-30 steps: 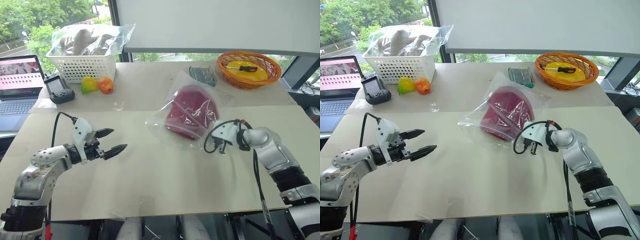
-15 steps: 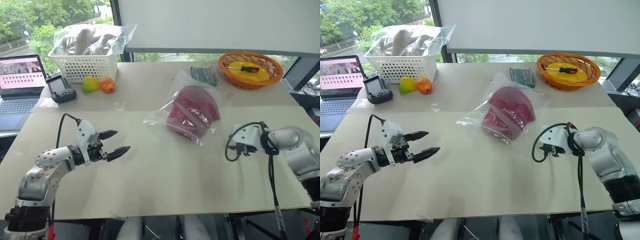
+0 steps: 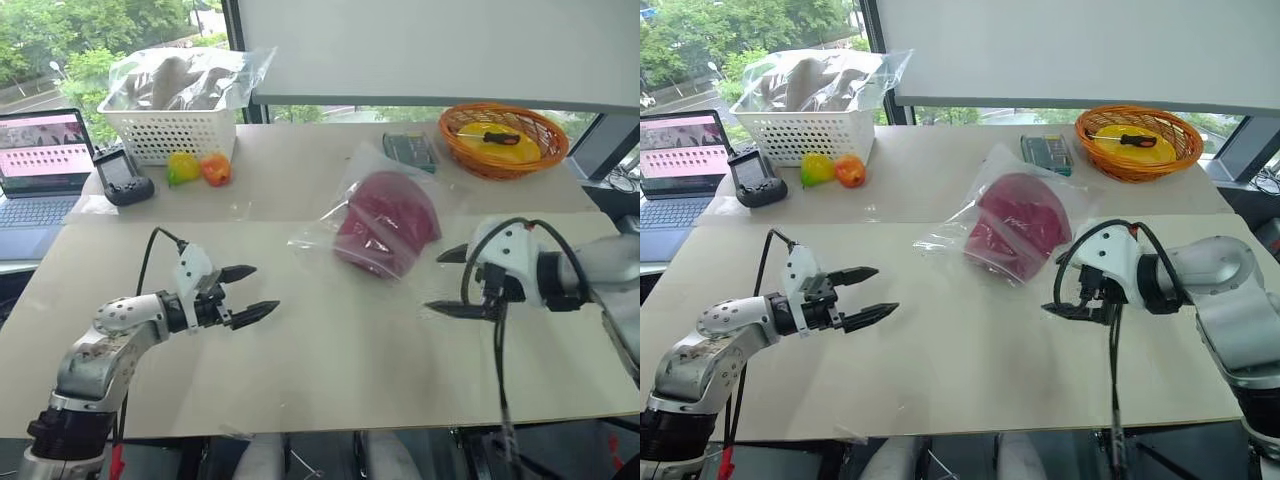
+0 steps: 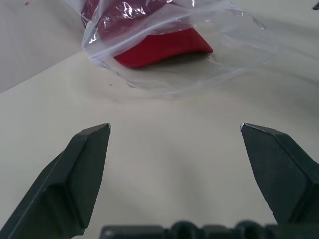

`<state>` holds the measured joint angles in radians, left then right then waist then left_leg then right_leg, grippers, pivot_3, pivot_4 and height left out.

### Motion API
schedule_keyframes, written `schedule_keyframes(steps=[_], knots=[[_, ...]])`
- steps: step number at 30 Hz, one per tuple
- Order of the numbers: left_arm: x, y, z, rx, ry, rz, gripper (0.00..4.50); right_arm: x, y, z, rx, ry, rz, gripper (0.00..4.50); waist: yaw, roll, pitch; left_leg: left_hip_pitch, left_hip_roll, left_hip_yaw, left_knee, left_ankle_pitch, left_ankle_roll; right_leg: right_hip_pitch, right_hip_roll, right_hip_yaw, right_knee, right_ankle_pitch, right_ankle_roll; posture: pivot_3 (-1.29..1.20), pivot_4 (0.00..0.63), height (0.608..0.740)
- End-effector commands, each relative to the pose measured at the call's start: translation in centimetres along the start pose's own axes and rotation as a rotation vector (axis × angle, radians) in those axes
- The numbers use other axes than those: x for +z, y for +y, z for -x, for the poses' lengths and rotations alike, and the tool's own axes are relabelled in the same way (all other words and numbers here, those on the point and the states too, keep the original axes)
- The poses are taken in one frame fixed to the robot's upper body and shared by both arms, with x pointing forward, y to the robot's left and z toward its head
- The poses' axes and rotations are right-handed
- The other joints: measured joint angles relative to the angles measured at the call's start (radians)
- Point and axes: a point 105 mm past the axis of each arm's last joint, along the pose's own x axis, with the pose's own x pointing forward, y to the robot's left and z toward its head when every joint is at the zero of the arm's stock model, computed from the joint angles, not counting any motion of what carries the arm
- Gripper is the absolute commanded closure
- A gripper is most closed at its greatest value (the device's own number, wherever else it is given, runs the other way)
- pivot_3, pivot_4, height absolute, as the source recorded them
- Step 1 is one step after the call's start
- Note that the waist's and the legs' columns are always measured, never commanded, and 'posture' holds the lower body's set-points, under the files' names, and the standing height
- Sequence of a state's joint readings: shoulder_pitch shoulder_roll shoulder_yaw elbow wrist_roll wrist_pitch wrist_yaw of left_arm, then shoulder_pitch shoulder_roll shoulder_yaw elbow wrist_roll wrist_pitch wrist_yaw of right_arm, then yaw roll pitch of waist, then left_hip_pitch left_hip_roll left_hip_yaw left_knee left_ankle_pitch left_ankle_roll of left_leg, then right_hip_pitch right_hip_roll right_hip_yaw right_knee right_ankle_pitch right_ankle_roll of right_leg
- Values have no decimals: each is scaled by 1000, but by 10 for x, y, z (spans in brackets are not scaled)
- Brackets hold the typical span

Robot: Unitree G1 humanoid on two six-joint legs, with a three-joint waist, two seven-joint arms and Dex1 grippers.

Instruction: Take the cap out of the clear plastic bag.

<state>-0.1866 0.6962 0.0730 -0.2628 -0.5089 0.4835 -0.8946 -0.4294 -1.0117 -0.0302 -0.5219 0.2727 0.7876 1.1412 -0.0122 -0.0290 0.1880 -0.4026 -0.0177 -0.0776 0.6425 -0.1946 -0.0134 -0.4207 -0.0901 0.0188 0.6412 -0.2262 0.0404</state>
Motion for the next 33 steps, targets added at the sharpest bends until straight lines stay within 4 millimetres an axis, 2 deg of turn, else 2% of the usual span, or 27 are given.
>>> schedule_keyframes(steps=[1,6,7,9,11,16,19,22,27,33], knots=[[14,-6,-9,-40,-39,-49,0,34,-12,-14,-155,-80,91,78,-4,0,0,0,0,0,0,0,0,0,0,0,0,0,0,0,150,736],[22,-8,-19,-60,-64,-60,0,33,-36,-38,-395,-5,176,78,-2,0,0,0,0,0,0,0,0,-1,0,0,0,1,-2,0,150,736],[24,-10,-22,-68,-70,-62,0,33,-35,-44,-415,3,188,78,-2,0,0,-2,-1,0,0,0,0,-2,0,0,0,2,-4,0,150,736],[26,-16,-26,-100,-73,-70,0,36,-15,-60,-373,-17,149,78,0,0,0,-3,-1,0,0,0,0,-3,-1,0,0,4,-6,0,150,736],[26,-20,-28,-121,-72,-73,0,36,-4,-69,-364,-10,128,78,-1,0,0,-3,-1,0,0,0,0,-3,-1,0,0,4,-6,0,150,736],[27,-22,-31,-140,-73,-71,0,39,3,-70,-364,-14,63,78,-1,0,0,-2,-1,0,1,0,0,-2,-1,0,0,4,-5,0,150,736],[27,-25,-34,-156,-76,-68,0,42,-5,-56,-402,-22,38,78,-1,0,0,-2,-1,0,1,0,0,-2,0,0,1,1,-2,0,150,736],[28,-25,-36,-161,-77,-66,0,35,-6,-55,-441,22,62,78,-2,0,0,-2,-1,0,1,0,0,-2,0,0,0,2,-3,0,150,736],[30,-26,-40,-176,-83,-72,0,21,-12,-63,-621,98,121,78,-5,0,0,-2,-1,0,1,0,0,-2,0,0,1,2,-3,0,150,736],[31,-27,-43,-195,-87,-69,0,12,-17,-67,-753,105,120,78,-5,0,0,-2,-1,0,1,0,0,-2,0,0,1,2,-3,0,150,736]])
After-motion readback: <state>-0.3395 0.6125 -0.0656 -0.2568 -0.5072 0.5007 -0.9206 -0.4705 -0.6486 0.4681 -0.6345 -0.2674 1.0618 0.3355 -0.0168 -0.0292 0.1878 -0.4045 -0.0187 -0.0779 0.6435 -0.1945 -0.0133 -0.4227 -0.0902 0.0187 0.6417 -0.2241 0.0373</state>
